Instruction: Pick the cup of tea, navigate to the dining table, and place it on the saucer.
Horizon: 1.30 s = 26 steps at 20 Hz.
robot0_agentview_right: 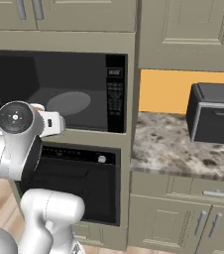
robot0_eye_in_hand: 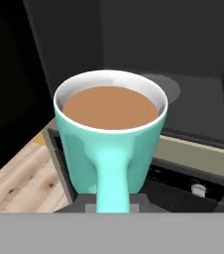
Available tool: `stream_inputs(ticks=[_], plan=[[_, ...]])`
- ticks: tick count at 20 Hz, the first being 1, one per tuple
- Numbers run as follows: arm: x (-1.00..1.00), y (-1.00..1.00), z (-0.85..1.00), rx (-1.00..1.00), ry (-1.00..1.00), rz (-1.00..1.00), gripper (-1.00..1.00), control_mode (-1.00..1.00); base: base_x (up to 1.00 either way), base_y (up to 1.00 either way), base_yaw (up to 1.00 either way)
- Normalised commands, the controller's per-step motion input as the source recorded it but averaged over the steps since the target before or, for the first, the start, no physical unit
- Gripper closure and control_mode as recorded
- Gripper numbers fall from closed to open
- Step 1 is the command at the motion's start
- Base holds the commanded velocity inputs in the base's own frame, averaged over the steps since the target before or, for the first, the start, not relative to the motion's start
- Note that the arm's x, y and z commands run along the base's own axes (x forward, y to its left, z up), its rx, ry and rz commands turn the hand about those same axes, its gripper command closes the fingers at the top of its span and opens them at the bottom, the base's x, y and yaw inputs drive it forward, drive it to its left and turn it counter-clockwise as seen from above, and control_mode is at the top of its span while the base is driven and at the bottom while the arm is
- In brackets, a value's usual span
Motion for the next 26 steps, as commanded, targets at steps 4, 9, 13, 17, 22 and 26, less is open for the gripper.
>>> stream_inputs(ticks=[4, 9, 13, 17, 22, 26], plan=[[0.00, 0.00, 0.00, 0.00, 0.00, 0.00, 1.00, 1.00, -1.00, -0.16, -0.26], [0.00, 0.00, 0.00, 0.00, 0.00, 0.00, 1.00, 1.00, -0.67, -0.18, -0.53], [0.00, 0.00, 0.00, 0.00, 0.00, 0.00, 1.00, 1.00, 0.00, 0.00, -1.00], [0.00, 0.00, 0.00, 0.00, 0.00, 0.00, 1.00, 1.00, 0.00, 0.00, -1.00], [0.00, 0.00, 0.00, 0.00, 0.00, 0.00, 1.00, 1.00, 0.00, 0.00, -0.97], [0.00, 0.00, 0.00, 0.00, 0.00, 0.00, 1.00, 1.00, 0.00, -0.03, -0.93]])
